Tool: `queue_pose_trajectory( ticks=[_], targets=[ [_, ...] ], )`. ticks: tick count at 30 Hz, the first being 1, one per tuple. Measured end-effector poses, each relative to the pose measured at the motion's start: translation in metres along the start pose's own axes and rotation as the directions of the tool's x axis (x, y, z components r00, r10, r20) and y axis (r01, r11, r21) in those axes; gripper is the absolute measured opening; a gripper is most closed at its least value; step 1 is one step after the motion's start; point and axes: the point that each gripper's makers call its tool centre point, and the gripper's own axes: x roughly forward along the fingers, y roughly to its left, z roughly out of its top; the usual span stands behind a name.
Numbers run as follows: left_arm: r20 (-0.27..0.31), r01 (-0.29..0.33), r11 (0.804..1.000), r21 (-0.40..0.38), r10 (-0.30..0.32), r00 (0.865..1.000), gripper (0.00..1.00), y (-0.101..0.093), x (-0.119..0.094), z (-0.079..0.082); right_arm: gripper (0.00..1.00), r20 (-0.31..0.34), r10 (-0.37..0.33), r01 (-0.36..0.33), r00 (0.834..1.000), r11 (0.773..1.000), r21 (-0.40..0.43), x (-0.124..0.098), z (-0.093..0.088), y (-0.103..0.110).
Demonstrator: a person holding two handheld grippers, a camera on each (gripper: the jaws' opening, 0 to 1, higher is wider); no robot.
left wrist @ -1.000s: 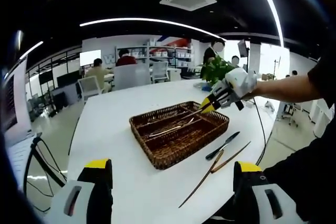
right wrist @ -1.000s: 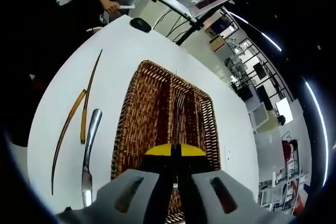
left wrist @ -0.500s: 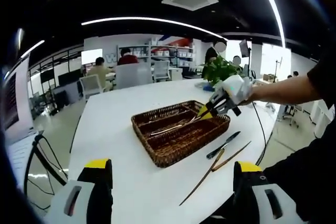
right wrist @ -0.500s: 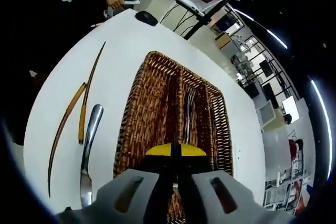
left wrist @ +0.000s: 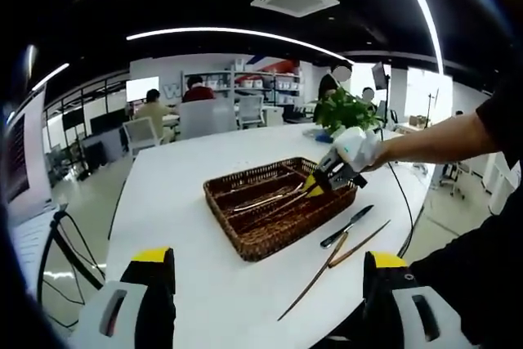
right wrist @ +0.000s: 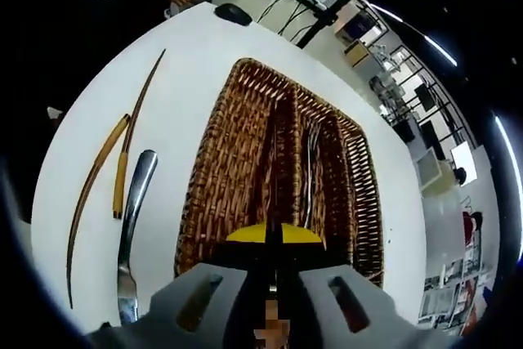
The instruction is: Arrange the knives, forks, and spoons in their matching storage slots by inserting each utensil handle-first until every utensil is classified and aligned in the correct compartment
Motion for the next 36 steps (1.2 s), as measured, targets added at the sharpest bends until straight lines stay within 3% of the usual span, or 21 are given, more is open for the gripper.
queue_pose_trajectory(
  ticks=[5,12,18,27,30,31,36],
  targets=[
    [0.001,-0.003,1.000,0.000,0.003,1.000,1.00,0.000,-0.001,0.000,0.00,-0.022,0.019,-0.019,1.000,1.000,0.023,0.007,-0.005,0.003],
    [-0.002,-0.002,1.000,0.009,0.002,1.000,1.00,-0.003,-0.001,-0.001,0.00,-0.078,0.059,-0.054,0.995,0.996,0.071,0.020,-0.028,0.016],
    [-0.013,-0.008,1.000,0.015,0.009,1.000,1.00,-0.001,-0.006,-0.005,0.01,-0.059,0.067,-0.066,0.996,0.997,0.033,0.018,-0.024,0.017],
    [-0.007,0.000,1.000,0.030,0.000,1.000,1.00,-0.003,-0.005,0.001,0.02,-0.054,0.051,-0.047,0.997,0.996,0.069,0.016,-0.024,0.014],
    [-0.005,-0.002,0.999,0.038,0.002,1.000,1.00,-0.003,-0.006,0.004,0.09,-0.012,0.062,-0.059,0.998,0.978,0.199,0.010,-0.018,0.016],
    [-0.002,-0.003,0.999,0.040,0.003,1.000,1.00,-0.002,-0.006,0.005,0.11,-0.003,0.022,-0.021,1.000,0.981,0.192,0.008,-0.016,0.008],
    [0.008,-0.004,0.999,0.051,0.004,1.000,1.00,-0.002,-0.008,0.013,0.12,0.010,0.003,-0.005,1.000,0.966,0.259,-0.007,-0.016,0.003]
  ],
)
